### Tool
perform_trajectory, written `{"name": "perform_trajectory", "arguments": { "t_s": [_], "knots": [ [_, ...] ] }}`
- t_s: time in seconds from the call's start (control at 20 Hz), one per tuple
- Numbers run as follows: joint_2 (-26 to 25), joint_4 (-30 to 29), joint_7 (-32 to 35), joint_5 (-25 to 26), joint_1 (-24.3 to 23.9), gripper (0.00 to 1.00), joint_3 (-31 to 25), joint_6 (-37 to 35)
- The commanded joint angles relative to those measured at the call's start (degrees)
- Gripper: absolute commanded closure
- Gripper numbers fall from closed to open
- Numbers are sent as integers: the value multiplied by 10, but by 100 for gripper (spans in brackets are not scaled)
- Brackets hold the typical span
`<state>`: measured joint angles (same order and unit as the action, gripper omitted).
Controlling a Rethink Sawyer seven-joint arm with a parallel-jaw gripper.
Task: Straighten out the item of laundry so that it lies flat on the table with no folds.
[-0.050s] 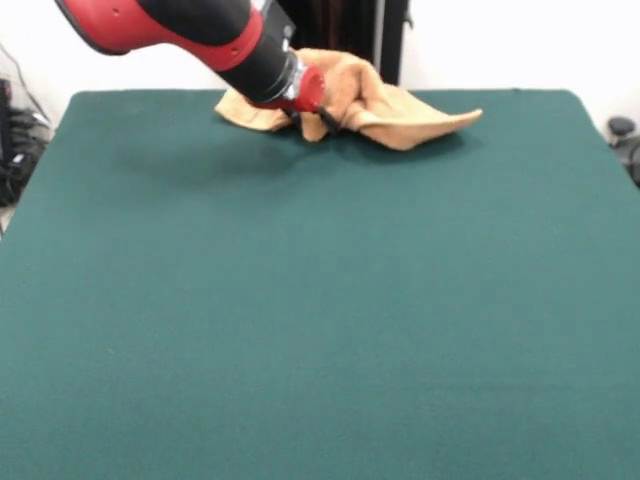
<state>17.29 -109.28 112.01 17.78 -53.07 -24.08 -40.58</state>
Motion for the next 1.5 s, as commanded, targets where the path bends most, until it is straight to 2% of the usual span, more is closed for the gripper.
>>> {"name": "perform_trajectory", "arguments": {
  "t_s": [0.05, 0.3, 0.45, 0.5, 1.0, 1.25, 1.3, 1.35, 1.45, 1.5],
  "knots": [
    [-13, -21, -6, -3, 23, 0, 4, -56],
    [-12, -11, -3, -7, 30, 0, 8, -71],
    [-9, -17, 9, -12, 27, 0, 13, -56],
    [-7, -20, 14, -14, 27, 100, 16, -52],
    [-8, -19, 22, -26, 29, 100, 20, -56],
    [17, -21, 28, -14, 41, 100, 20, -25],
    [23, -16, 25, -2, 44, 100, 20, -6],
    [62, -6, 11, 53, 61, 100, 17, 67],
    [148, 0, 22, 159, 112, 100, 37, 205],
    [181, 4, 51, 203, 154, 100, 74, 269]
  ]
}}
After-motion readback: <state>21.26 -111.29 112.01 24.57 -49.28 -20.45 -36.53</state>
